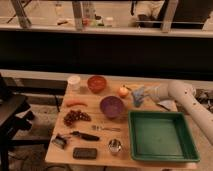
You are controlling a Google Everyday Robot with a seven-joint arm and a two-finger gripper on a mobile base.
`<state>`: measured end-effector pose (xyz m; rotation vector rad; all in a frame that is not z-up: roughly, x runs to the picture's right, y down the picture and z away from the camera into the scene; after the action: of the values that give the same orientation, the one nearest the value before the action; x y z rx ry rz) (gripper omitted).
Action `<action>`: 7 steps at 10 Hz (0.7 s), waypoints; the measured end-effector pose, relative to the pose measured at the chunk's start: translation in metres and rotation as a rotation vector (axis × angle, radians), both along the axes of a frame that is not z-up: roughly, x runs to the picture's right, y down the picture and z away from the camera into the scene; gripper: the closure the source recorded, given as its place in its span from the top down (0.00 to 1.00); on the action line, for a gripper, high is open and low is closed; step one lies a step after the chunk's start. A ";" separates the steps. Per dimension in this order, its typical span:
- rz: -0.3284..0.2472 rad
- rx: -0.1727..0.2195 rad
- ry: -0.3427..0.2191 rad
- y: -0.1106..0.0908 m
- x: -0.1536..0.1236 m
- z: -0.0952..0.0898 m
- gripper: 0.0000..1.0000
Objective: Place sponge in plastic cup
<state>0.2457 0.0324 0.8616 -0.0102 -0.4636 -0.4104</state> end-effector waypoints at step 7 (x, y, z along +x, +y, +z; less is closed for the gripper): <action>0.004 -0.022 0.031 0.002 0.000 -0.002 0.78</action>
<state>0.2458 0.0344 0.8600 -0.0372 -0.4371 -0.4003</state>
